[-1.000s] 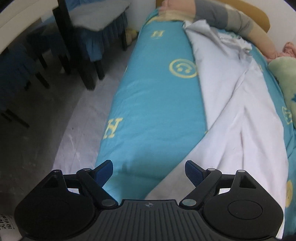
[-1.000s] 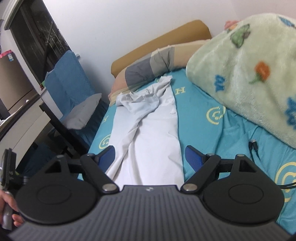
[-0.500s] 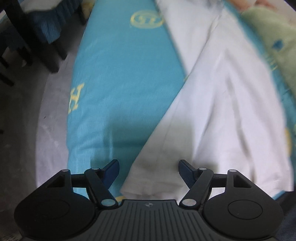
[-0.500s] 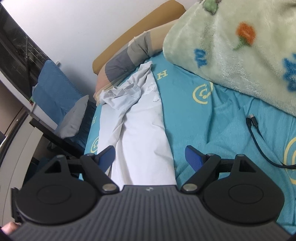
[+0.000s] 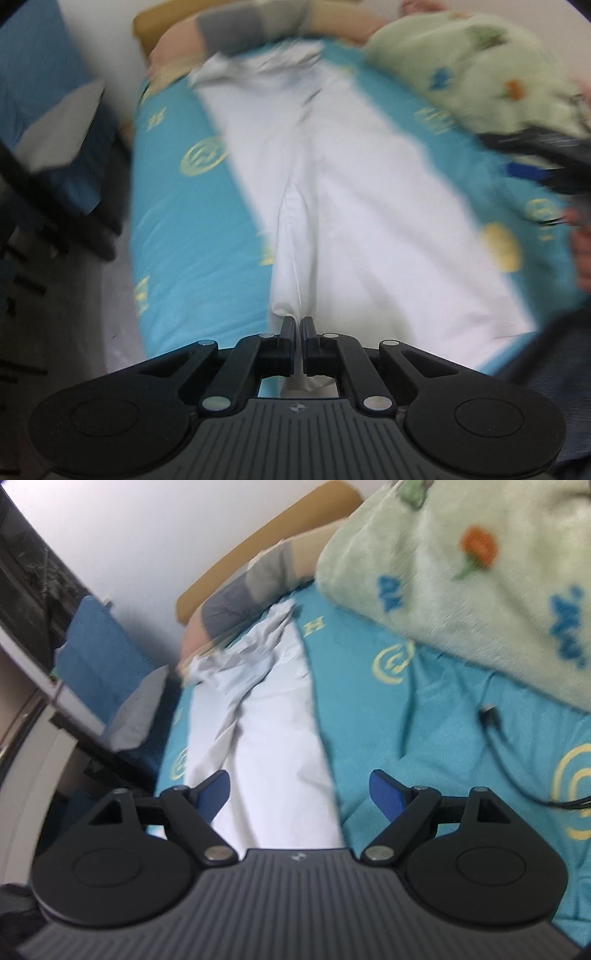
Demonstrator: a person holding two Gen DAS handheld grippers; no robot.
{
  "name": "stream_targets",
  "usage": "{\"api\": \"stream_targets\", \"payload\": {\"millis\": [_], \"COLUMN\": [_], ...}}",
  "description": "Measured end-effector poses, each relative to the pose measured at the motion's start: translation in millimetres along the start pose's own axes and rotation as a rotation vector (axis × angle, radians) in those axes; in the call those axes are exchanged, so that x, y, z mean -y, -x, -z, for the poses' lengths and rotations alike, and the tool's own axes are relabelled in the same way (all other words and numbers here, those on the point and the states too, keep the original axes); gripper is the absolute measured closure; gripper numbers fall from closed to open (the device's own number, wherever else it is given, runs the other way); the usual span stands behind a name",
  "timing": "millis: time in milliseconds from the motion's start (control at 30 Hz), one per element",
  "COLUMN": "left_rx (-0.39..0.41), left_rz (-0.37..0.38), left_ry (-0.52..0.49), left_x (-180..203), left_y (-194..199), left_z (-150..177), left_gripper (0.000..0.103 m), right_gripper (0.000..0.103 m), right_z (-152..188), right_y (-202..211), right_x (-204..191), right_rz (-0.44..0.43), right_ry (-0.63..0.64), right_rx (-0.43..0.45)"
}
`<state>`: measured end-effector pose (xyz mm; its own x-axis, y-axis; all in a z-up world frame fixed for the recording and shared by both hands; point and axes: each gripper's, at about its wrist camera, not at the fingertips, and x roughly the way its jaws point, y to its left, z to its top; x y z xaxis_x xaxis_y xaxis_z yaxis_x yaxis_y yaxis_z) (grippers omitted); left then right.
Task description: Fold clothes
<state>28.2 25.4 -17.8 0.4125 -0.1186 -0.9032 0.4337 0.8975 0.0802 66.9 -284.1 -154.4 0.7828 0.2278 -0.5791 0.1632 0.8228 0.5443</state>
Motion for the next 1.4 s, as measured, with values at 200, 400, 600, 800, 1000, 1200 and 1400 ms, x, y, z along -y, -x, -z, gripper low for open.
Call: {"api": "stream_targets", "payload": {"millis": [200,400,600,800,1000,1200,1400], "left_rx": [-0.012,-0.104,-0.114,0.075,0.297,0.372,0.425], "left_rz": [0.097,0.145,0.157,0.081,0.019,0.006,0.017], "left_ry": [-0.007,0.067,0.145,0.206,0.331,0.343,0.376], "left_x": [71.5,96.7,80.3,53.1,30.5,25.3,18.4], "left_y": [-15.0,-71.5,-81.3,-44.2,-28.8,-22.1,-15.1], "left_z": [5.5,15.3,6.2,-28.8,-47.2,-37.9,-29.4], "left_gripper": [0.1,0.098,0.066,0.025,0.019,0.019,0.018], "right_gripper": [0.019,0.019,0.019,0.019,0.019,0.021,0.026], "right_z": [-3.7,-1.8,-1.3,-13.2,-18.4,-22.6,-39.7], "right_y": [5.8,11.4,21.3,33.7,38.1,17.0,-36.8], "right_x": [-1.8,-9.0,-18.9,-18.6,-18.6,-32.7,-63.1], "right_rz": [0.018,-0.008,-0.018,-0.037,-0.027,-0.092,-0.119], "right_ry": [0.031,0.075,0.152,0.173,0.194,0.29,0.469], "right_rx": [0.048,0.063,0.101,0.157,0.192,0.167,0.136]}}
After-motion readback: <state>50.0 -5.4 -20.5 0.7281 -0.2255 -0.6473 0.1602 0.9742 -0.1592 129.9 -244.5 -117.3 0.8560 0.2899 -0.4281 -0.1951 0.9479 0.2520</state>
